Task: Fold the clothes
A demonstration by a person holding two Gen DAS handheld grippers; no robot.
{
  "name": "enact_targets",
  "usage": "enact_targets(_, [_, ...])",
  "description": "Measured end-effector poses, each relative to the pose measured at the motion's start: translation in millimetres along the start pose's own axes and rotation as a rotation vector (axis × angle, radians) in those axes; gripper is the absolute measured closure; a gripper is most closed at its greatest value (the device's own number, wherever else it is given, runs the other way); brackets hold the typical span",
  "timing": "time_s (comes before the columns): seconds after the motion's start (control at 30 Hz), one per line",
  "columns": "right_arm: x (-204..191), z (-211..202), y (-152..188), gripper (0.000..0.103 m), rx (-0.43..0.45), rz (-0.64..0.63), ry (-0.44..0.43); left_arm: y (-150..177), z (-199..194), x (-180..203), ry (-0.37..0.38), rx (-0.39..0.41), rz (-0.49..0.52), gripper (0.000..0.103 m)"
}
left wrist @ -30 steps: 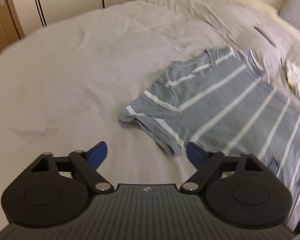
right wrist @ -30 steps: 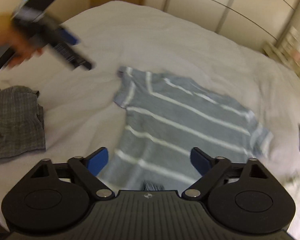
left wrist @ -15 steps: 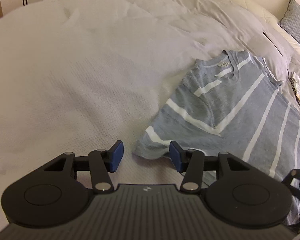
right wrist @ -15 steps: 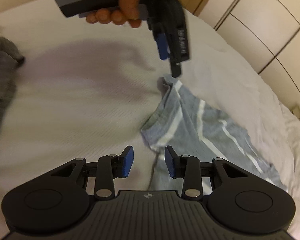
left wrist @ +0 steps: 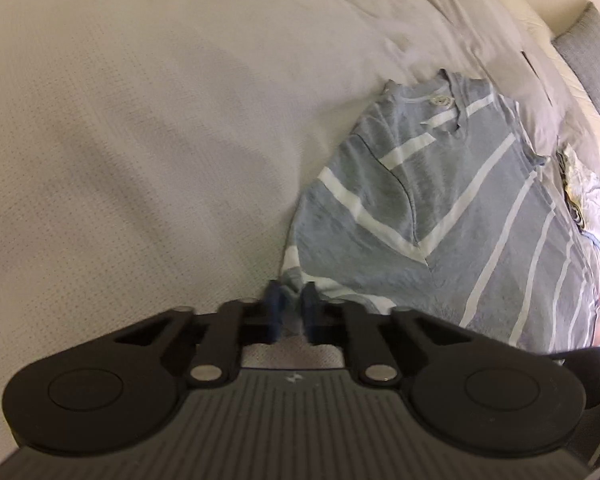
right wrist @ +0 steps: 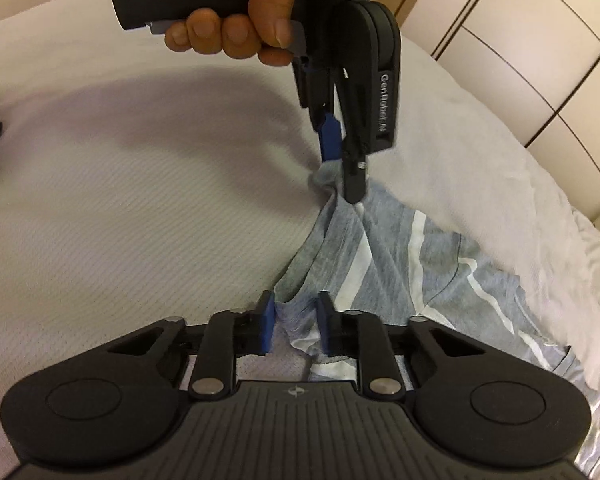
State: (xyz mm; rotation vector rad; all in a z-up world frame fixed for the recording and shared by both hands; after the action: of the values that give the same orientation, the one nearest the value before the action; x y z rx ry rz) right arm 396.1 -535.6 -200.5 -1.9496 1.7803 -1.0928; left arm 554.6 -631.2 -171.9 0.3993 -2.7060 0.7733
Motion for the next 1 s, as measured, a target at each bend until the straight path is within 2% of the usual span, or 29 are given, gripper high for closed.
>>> enact_targets(0.03, [1.4, 0.0, -0.4, 0.103, 0.003, 0.007, -0.003, -4.0, -2.8, 0.4, -0.005, 0.001, -0.018, 0.101])
enact_targets(0.23, [20.0, -10.0, -3.3, 0.103, 0.041, 0.136, -0.014, -35.5, -17.3, 13.1, -0.008, 0.029, -0.17, 0.101])
enact_targets(0.4, [45.4, -15.2, 6.3, 0.103, 0.034, 0.398, -0.056, -57.4, -5.4, 37.5, 0.023, 0.041, -0.281, 0.1])
enact_targets(0.57, [69.0, -18.7, 23.5, 0.096, 0.021, 0.625, -0.077, -66.1, 15.5, 57.7, 0.038, 0.031, -0.34, 0.099])
enact_targets(0.63, [76.7, -20.9, 30.7, 0.085, 0.014, 0.677, -0.069, -66.6, 23.6, 64.4, 0.045, 0.027, -0.345, 0.098])
enact_targets(0.73, [87.3, -24.1, 41.3, 0.081, 0.001, 0.738, -0.05, -65.9, 32.5, 72.7, 0.058, 0.037, -0.346, 0.096])
enact_targets(0.9, [92.8, -35.3, 53.9, 0.076, -0.012, 0.752, -0.038, -75.1, 19.9, 78.9, 0.129, 0.141, -0.389, 0.076])
enact_targets(1.0, [94.4, -42.5, 59.5, 0.07, -0.015, 0.753, -0.032, -74.3, 3.3, 68.6, 0.086, 0.189, -0.375, 0.074])
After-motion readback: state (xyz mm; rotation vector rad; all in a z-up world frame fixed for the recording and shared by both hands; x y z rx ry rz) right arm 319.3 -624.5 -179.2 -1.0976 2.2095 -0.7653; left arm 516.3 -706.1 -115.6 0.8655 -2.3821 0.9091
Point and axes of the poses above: each gripper's, at about its wrist camera, not at the fingertips, and z roughly the way its jaws point, x to its right, y to its underside, the point moved 8 cm from there along z, roughly the way its jaws point, and after that the axes turned 9 degrees about x, right-handed, at the moved point
